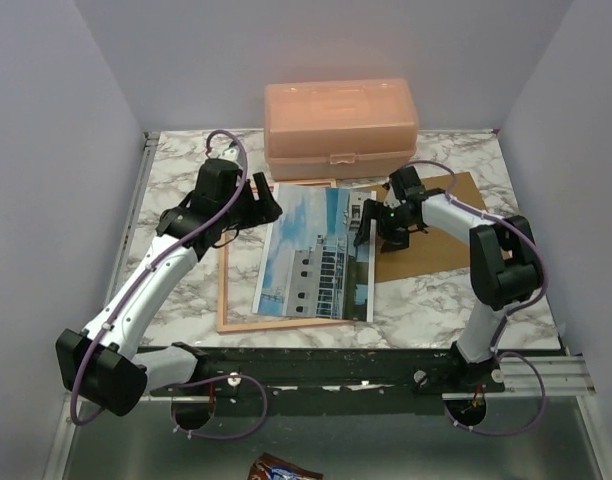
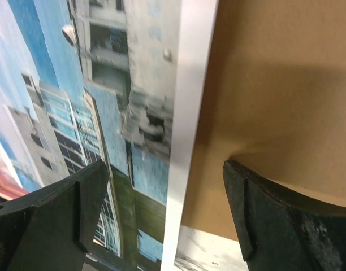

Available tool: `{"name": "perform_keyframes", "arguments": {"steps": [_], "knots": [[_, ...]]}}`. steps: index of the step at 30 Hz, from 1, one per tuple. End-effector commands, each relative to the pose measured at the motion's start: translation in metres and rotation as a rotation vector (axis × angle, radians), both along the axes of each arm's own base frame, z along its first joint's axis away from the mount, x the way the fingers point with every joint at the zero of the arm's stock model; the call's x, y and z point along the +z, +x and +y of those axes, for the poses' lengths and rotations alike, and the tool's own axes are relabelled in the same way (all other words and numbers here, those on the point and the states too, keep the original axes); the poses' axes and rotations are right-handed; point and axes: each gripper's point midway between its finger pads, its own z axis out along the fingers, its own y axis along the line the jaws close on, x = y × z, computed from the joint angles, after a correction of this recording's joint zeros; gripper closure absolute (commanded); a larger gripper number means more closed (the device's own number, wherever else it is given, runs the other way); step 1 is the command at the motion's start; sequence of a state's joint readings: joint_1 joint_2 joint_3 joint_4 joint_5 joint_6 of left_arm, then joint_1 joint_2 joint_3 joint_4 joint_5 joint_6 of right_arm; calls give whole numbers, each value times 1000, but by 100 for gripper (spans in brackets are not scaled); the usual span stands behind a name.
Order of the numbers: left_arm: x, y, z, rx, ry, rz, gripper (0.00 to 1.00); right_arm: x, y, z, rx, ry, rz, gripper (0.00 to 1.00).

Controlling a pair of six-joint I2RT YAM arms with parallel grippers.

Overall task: Put the photo into the frame
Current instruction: Place the photo in the photo frame, then pick up the photo at the center of the board.

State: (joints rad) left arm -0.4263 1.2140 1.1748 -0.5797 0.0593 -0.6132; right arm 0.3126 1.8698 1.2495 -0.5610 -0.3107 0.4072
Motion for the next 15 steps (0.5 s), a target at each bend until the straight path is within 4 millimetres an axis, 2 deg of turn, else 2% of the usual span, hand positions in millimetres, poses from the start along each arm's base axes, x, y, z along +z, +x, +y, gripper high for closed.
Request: {"name": "perform_keyframes", "arguments": {"steps": [1, 4, 7, 8, 10, 13, 15], "knots": [[8, -8, 8, -21, -33, -34, 27, 3, -11, -7, -83, 120, -22, 10], [9, -8, 9, -27, -83, -44, 27, 1, -24, -2, -91, 241, -5, 11], [11, -8, 6, -44, -130, -41, 27, 5, -32, 14, -63, 369, -4, 15], [12, -8, 5, -50, -140, -41, 27, 6, -35, 19, -59, 417, 5, 19], [14, -9, 4, -51, -154, -43, 27, 8, -35, 28, -52, 493, 8, 33], [18, -10, 4, -55, -166, -53, 27, 10, -34, 34, -42, 544, 9, 43], [20, -11, 5, -58, -170, -59, 27, 11, -33, 36, -42, 552, 5, 54]]}}
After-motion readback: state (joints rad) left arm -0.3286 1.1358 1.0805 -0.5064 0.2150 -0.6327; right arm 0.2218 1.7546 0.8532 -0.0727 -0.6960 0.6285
